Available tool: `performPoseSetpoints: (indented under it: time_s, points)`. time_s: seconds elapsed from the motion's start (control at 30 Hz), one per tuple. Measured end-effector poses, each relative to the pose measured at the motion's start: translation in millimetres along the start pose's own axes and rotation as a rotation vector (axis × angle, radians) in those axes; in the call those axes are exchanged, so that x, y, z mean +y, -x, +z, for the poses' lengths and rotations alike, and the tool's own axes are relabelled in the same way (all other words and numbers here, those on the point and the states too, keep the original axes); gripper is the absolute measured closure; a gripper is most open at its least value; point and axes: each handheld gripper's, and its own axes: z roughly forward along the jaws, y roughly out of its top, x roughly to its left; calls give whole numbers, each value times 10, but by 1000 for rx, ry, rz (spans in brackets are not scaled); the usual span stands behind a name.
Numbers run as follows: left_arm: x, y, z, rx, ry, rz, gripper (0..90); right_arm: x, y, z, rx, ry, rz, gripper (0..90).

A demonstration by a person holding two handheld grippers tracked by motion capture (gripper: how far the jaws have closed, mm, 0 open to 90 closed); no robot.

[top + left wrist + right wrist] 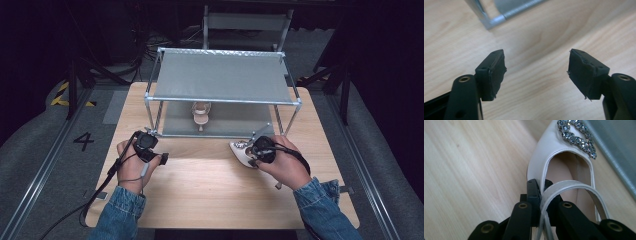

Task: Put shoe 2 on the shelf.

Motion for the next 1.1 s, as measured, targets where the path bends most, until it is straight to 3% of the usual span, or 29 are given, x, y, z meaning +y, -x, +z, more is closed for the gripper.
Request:
performPoseSetpoints:
  time_s: [0.03, 0.17, 0.3, 0.47, 0.63, 1.1]
  points:
    - [1, -1, 10, -6, -12, 17, 293, 36, 9, -9, -10, -3, 6, 861]
    - [3, 3, 16, -10, -22, 18, 287, 161, 41, -8, -36, 1, 15, 861]
    - [14, -8, 4, -40, -13, 4, 287, 304, 88, 42, -69, 9, 35, 860]
    - [25, -51, 35, -56, -17, 16, 286, 513, 166, 202, -103, 2, 49, 860]
    - [37, -99, 76, -66, -24, 1, 286, 621, 191, 335, -124, -13, 45, 860]
    - [115, -111, 108, -94, -12, 16, 286, 929, 226, 590, -169, -2, 47, 859]
